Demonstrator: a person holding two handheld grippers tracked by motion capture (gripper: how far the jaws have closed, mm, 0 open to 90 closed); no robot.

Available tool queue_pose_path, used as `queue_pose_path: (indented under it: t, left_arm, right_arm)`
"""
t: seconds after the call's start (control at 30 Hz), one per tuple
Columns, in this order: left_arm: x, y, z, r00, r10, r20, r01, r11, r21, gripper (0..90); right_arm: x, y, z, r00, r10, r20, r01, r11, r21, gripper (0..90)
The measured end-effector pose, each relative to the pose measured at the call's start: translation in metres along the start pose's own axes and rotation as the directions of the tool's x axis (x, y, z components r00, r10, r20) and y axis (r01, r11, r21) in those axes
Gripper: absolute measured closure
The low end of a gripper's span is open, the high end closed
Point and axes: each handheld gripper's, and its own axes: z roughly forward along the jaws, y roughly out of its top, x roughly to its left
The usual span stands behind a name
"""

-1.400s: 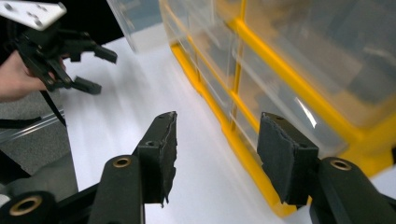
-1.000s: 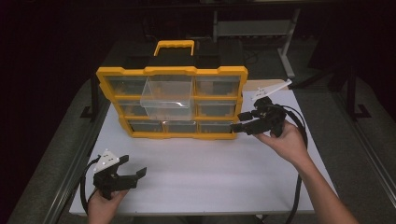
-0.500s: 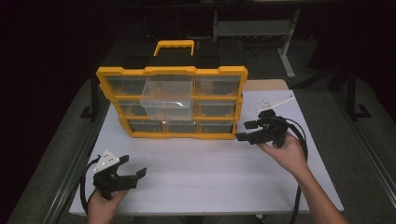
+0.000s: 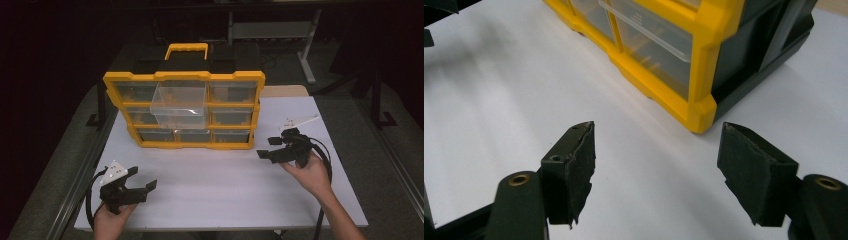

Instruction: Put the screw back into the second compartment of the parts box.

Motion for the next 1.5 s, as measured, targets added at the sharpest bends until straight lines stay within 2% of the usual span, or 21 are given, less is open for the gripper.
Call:
queue_pose_path:
  t: [0.23, 0.43, 0.67, 0.87, 1.2, 1.4, 1.5]
  left_arm:
    - [0.000, 0.000, 0.000, 1.0000, 0.003, 0.001, -0.003, 1.0000, 0.002, 14.3]
    - [-0.001, 0.000, 0.000, 1.0000, -0.001, 0.005, 0.001, 1.0000, -0.001, 14.2]
    - [-0.001, 0.000, 0.001, 1.0000, -0.001, 0.008, 0.001, 1.0000, -0.009, 14.1]
    - [-0.001, 0.000, -0.001, 0.9999, -0.003, 0.013, 0.003, 0.9999, -0.012, 13.9]
    - [-0.001, 0.000, -0.001, 0.9993, 0.029, 0.025, -0.029, 0.9996, 0.004, 13.8]
    - [-0.003, 0.001, -0.002, 0.9989, 0.033, 0.032, -0.033, 0.9995, 0.000, 13.8]
    - [-0.003, 0.000, -0.002, 0.9990, 0.025, 0.036, -0.025, 0.9997, 0.003, 13.8]
  right_arm:
    - [-0.003, -0.014, 0.001, 0.9997, -0.001, 0.026, 0.001, 1.000, -0.004, 28.7]
    - [-0.004, -0.026, 0.001, 0.9988, 0.025, 0.041, -0.025, 1.000, -0.009, 26.7]
    - [-0.005, -0.039, 0.002, 0.9977, 0.023, 0.064, -0.022, 1.000, -0.015, 24.8]
    - [-0.004, -0.048, 0.001, 0.9962, 0.028, 0.083, -0.027, 1.000, -0.014, 23.0]
    - [0.000, -0.063, -0.008, 0.9948, 0.047, 0.090, -0.044, 0.998, -0.035, 20.8]
    - [0.005, -0.072, -0.009, 0.9951, 0.026, 0.096, -0.023, 0.999, -0.033, 19.4]
    - [0.008, -0.076, -0.010, 0.9945, 0.030, 0.100, -0.027, 0.999, -0.032, 19.2]
